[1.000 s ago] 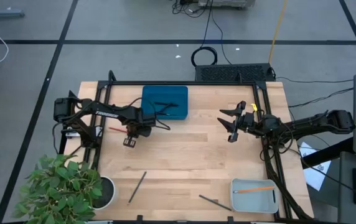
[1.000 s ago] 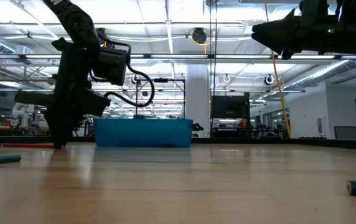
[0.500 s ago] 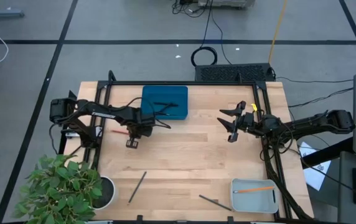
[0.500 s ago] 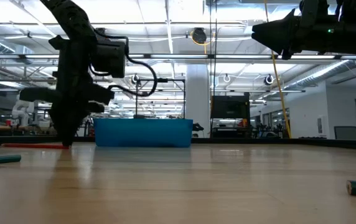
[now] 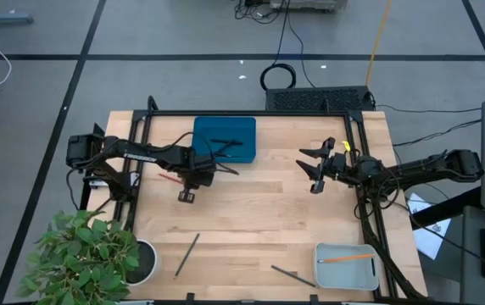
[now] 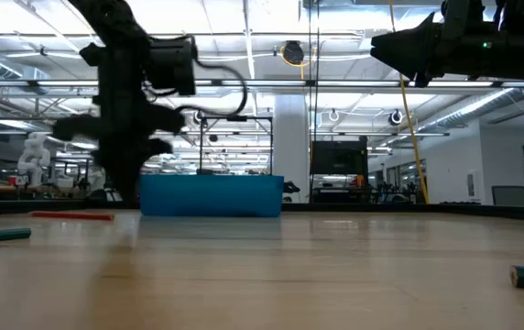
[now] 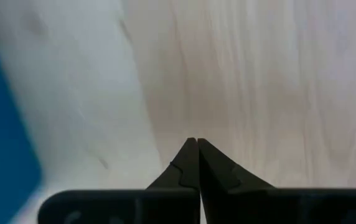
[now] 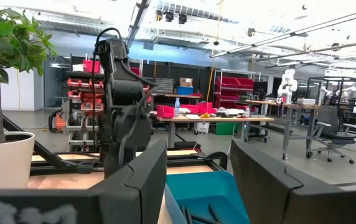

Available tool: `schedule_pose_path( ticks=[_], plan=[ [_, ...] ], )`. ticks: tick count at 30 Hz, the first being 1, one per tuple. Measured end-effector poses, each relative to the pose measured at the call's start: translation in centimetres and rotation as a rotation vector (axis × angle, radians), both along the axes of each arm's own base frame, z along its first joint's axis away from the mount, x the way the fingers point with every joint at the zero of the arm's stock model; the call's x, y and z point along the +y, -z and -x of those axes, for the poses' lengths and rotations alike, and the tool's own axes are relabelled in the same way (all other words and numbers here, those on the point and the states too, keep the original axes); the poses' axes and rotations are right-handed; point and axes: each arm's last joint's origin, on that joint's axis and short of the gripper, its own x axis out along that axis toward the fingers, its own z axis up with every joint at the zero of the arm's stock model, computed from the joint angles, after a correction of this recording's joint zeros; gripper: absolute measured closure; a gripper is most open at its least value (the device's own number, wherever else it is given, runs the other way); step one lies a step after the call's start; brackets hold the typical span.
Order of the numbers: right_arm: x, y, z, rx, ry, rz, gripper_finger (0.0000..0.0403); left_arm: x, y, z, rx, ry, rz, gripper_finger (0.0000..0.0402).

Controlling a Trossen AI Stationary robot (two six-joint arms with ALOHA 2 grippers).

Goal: Sort pens & pencils
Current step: Put the red pencil into the gray bin

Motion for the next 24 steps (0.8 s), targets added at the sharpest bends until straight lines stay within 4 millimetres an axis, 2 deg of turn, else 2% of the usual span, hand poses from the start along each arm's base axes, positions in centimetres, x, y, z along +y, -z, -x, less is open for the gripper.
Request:
schedule_pose_path(
  ticks=[5, 8, 12, 18, 24],
  plan=[
    [0.0, 0.0, 0.0, -0.003, 0.001, 0.002, 0.0236, 0.1, -1.8, -1.6, -0.096, 0.031, -0.03, 0.04],
    [0.0, 0.0, 0.0, -0.002, 0.001, 0.004, 0.0236, -0.1, -2.9, -1.8, -0.055, 0.023, -0.07, 0.04],
    [0.0, 0.0, 0.0, -0.001, 0.002, 0.004, 0.0236, 0.0, -3.4, -0.3, 0.131, -0.064, -0.142, 0.04],
    [0.0, 0.0, 0.0, 0.001, 0.002, 0.004, 0.0236, 0.1, -3.2, 2.3, 0.377, -0.202, -0.124, 0.0372],
    [0.0, 0.0, 0.0, 0.001, 0.002, 0.004, 0.0236, 1.4, -1.0, 4.8, 0.506, -0.296, -0.109, 0.0316]
  ],
)
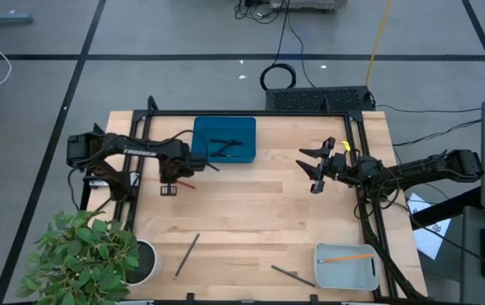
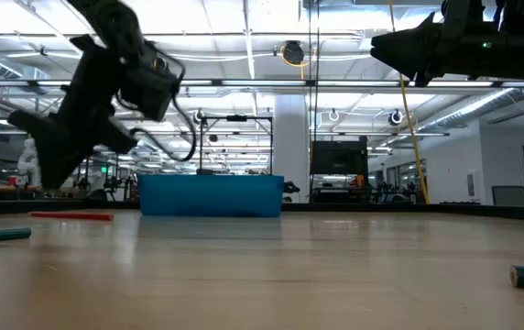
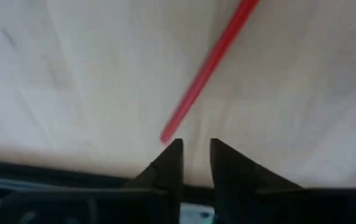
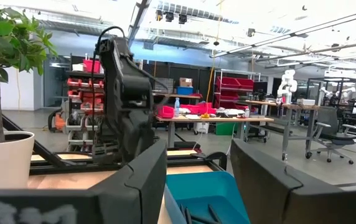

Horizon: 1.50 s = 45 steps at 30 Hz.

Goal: Sort pens & pencils
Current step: Put the red pencil into the gray bin

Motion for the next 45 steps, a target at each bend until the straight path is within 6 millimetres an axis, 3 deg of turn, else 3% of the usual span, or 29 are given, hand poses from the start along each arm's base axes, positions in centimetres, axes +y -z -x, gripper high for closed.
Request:
schedule_pose_path(
  ticks=[4, 8, 21, 28, 37, 45],
  plan=[
    [0.0, 0.0, 0.0, 0.0, 0.0, 0.0, 0.0236, 1.1, 1.6, 1.5, 0.069, -0.041, -0.025, 0.0272],
    [0.0, 0.0, 0.0, 0.0, 0.001, 0.0, 0.0236, 2.2, 1.6, 1.6, 0.055, -0.065, -0.03, 0.0247],
    [0.0, 0.2, -0.1, 0.02, 0.001, -0.008, 0.0236, 2.5, 3.7, 3.2, 0.116, 0.09, 0.077, 0.024],
    [0.0, 0.2, -0.1, 0.018, 0.001, -0.008, 0.0236, 2.2, 5.0, 3.9, 0.113, 0.124, 0.056, 0.024],
    [0.0, 0.2, -0.1, 0.017, 0.001, -0.008, 0.0236, 2.3, 5.2, 3.8, 0.097, 0.174, 0.059, 0.0245],
    [0.0, 0.2, -0.1, 0.017, 0.001, -0.008, 0.0236, 2.4, 5.3, 3.7, 0.092, 0.225, 0.056, 0.0316]
  ],
)
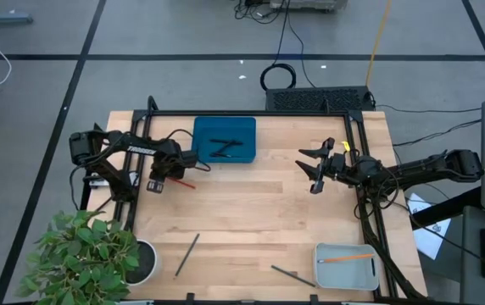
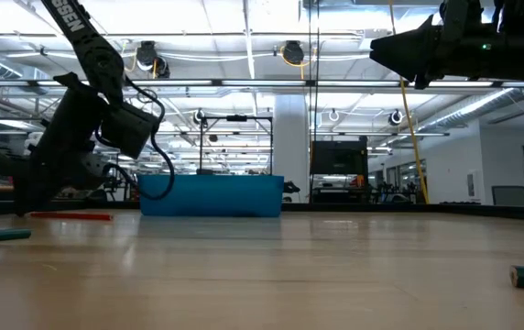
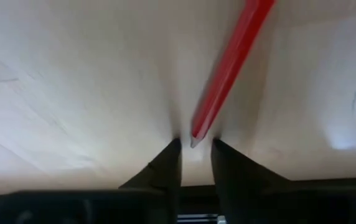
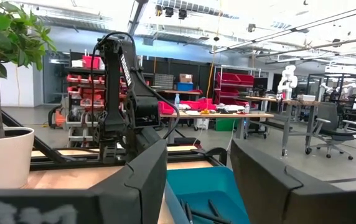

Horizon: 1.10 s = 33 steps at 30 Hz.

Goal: Sort pens & pencils
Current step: Put the red pencil into the gray bin

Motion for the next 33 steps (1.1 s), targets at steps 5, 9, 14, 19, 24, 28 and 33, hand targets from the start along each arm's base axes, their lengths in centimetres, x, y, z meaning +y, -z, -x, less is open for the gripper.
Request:
schedule_pose_path(
  ticks=[5, 9, 14, 19, 24, 28, 33],
  plan=[
    [0.0, 0.0, 0.0, 0.0, 0.0, 0.0, 0.0236, 0.01, 0.01, -0.03, -0.003, -0.004, -0.003, 0.035],
    [0.0, 0.0, 0.0, 0.0, 0.0, 0.0, 0.0236, -0.02, 0.02, -0.03, -0.008, -0.026, -0.002, 0.0356],
    [0.0, 0.0, 0.0, 0.0, 0.0, 0.0, 0.0236, -0.34, 0.04, -0.14, -0.008, -0.005, 0.014, 0.0357],
    [0.0, 0.0, 0.0, 0.0, 0.0, 0.0, 0.0236, -0.5, 0.06, -0.21, 0.0, 0.049, 0.022, 0.0357],
    [0.0, 0.02, 0.0, 0.002, 0.0, 0.0, 0.0236, -0.5, 0.07, -0.23, -0.001, 0.063, 0.028, 0.0357],
    [0.0, 0.07, -0.01, 0.007, 0.0, -0.001, 0.0236, -0.48, 0.09, -0.27, -0.006, 0.066, 0.027, 0.0357],
    [0.0, 0.06, -0.01, 0.007, 0.0, 0.0, 0.0236, -0.45, 0.0, -0.45, -0.016, 0.062, 0.034, 0.0357]
  ],
)
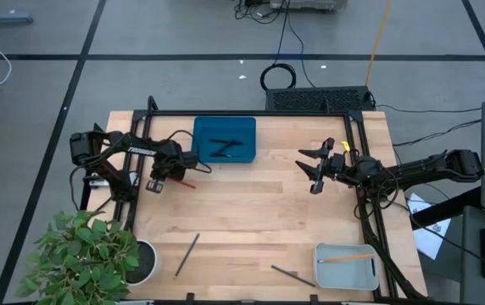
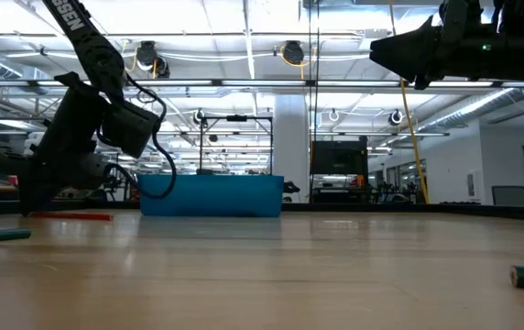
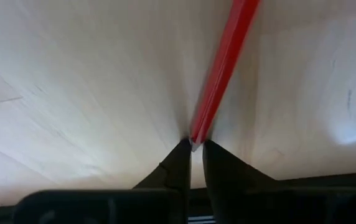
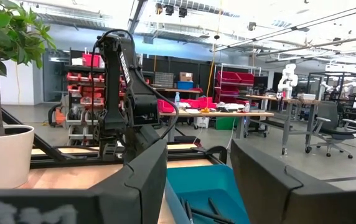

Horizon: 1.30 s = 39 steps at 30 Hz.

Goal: Sort pens & pencils
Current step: Put the red pencil into the gray bin

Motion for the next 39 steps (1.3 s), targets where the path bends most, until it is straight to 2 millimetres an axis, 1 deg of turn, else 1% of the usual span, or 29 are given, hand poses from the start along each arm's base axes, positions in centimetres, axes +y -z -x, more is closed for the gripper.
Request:
schedule_pose_path(
  ticks=[12, 17, 29, 33, 39],
  plan=[
    [0.0, 0.0, 0.0, 0.0, 0.0, 0.0, 0.0236, 0.0, 0.0, 0.0, -0.003, 0.002, 0.001, 0.0359],
    [0.0, 0.0, 0.0, 0.001, 0.0, 0.0, 0.0236, 0.0, -0.1, -0.1, -0.012, -0.005, 0.01, 0.0393],
    [0.0, 0.0, 0.0, 0.001, 0.0, 0.0, 0.0236, 0.0, -0.2, 0.0, -0.015, -0.075, 0.008, 0.0401],
    [0.0, 0.0, 0.0, 0.001, 0.0, 0.0, 0.0236, -0.1, -0.7, -0.2, -0.063, -0.102, 0.034, 0.0401],
    [0.0, 0.0, 0.0, 0.001, 0.0, 0.0, 0.0236, -0.2, -1.8, -1.0, -0.192, -0.128, 0.079, 0.0401]
  ],
)
